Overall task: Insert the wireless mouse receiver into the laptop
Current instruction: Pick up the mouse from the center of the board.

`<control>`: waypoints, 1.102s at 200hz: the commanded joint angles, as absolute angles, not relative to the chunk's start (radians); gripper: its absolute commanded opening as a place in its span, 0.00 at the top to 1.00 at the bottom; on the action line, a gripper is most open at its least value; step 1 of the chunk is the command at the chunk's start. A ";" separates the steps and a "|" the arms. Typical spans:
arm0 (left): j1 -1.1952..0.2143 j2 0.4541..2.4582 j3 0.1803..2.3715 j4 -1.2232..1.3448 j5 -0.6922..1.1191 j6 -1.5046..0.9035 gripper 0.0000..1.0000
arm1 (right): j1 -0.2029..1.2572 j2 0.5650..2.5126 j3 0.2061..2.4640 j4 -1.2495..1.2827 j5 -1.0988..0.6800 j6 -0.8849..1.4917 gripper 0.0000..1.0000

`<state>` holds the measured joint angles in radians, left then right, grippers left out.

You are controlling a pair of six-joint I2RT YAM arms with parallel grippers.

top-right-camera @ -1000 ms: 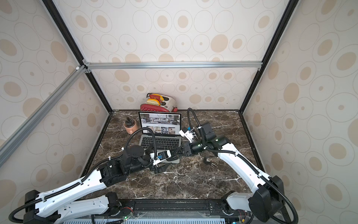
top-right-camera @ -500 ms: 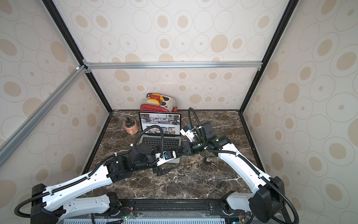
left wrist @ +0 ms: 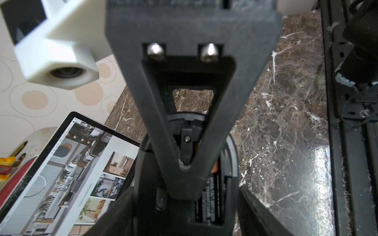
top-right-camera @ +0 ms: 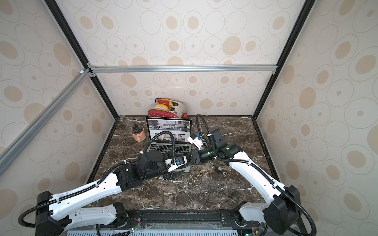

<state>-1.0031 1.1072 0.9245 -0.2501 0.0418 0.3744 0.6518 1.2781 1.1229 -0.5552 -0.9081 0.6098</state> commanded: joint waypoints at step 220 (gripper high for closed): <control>-0.999 1.054 0.853 -0.267 -0.047 0.292 1.00 | 0.634 1.220 1.075 -0.539 -0.885 0.557 0.46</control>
<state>-1.0039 1.0752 0.8658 -0.2790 -0.0158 0.3283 0.6418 1.2537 1.1034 -0.5598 -0.8940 0.5514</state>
